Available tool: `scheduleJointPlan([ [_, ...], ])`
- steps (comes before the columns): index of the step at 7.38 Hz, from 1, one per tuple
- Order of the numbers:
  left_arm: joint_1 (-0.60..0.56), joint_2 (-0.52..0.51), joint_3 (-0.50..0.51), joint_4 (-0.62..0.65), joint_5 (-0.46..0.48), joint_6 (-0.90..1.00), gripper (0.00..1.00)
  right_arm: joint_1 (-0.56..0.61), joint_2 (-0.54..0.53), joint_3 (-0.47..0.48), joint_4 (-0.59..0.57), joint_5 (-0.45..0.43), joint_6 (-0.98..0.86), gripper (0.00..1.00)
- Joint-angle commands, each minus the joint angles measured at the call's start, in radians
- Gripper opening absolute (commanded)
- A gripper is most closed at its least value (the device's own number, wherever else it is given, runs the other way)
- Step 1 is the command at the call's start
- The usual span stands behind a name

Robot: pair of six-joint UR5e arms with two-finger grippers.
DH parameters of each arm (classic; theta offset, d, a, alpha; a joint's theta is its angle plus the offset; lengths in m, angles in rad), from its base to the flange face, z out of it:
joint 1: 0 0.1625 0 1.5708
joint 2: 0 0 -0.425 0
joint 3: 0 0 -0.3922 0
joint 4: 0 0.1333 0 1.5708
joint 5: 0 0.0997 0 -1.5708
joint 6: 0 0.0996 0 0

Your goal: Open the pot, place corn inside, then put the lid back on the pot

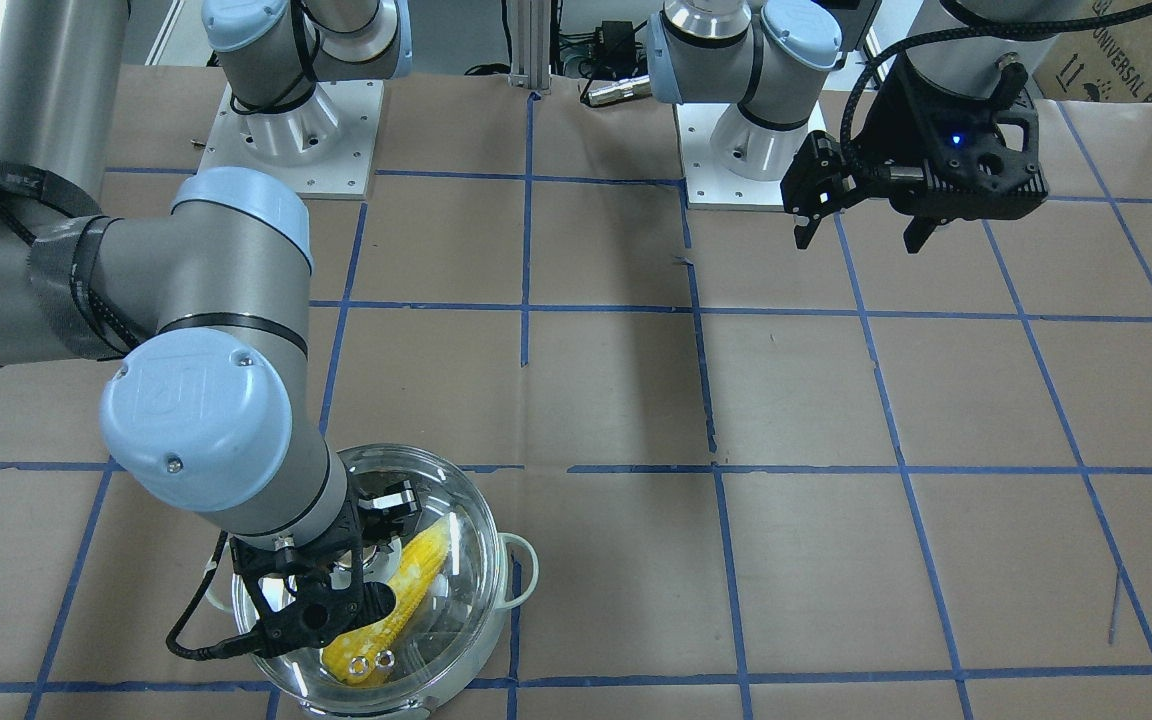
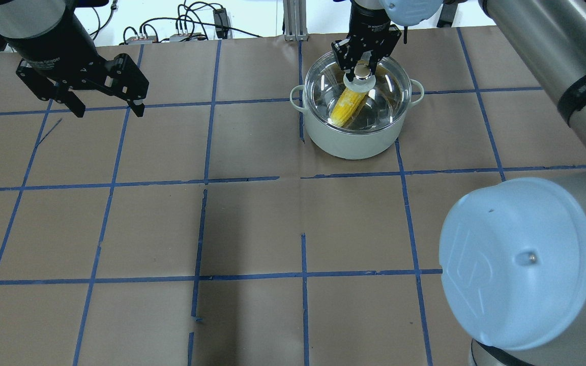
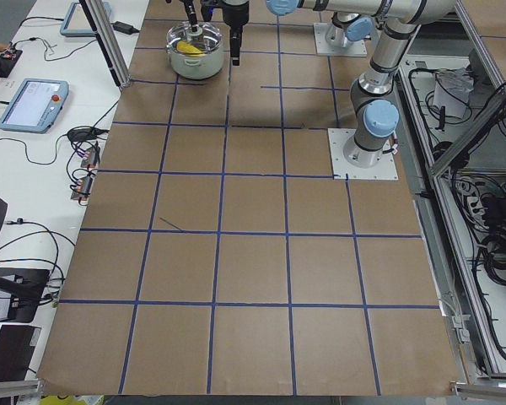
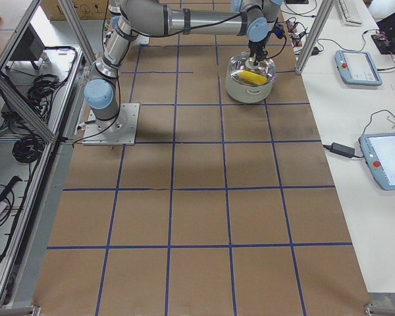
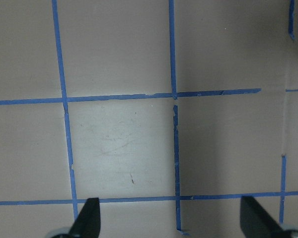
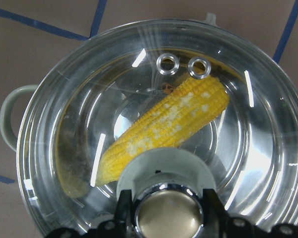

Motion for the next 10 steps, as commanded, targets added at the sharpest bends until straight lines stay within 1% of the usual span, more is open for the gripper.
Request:
scheduleJointPlan([
  [1, 0.0, 0.0, -0.003, 0.001, -0.002, 0.0, 1.0, 0.001, 0.001, 0.012, -0.067, 0.001, 0.001, 0.99],
  [4, 0.0, 0.0, -0.004, 0.001, -0.002, 0.002, 1.0, 0.003, -0.011, 0.0, -0.067, -0.003, 0.001, 1.0],
  [5, 0.0, 0.0, -0.004, 0.001, -0.001, 0.002, 1.0, -0.006, -0.057, 0.015, -0.051, -0.006, 0.001, 1.0],
  [6, 0.0, 0.0, -0.004, 0.001, -0.001, 0.002, 1.0, -0.014, -0.133, 0.047, 0.003, -0.005, -0.002, 1.0],
  [7, 0.0, 0.0, -0.004, 0.003, -0.001, 0.002, 1.0, -0.021, -0.215, 0.105, 0.021, -0.009, -0.007, 1.0],
  [9, 0.0, 0.0, -0.006, 0.001, -0.001, 0.002, 1.0, -0.029, -0.386, 0.293, 0.005, -0.02, -0.004, 1.0],
  [10, 0.0, 0.0, -0.007, 0.001, -0.001, 0.002, 1.0, -0.046, -0.457, 0.372, 0.003, -0.022, -0.007, 1.0],
])
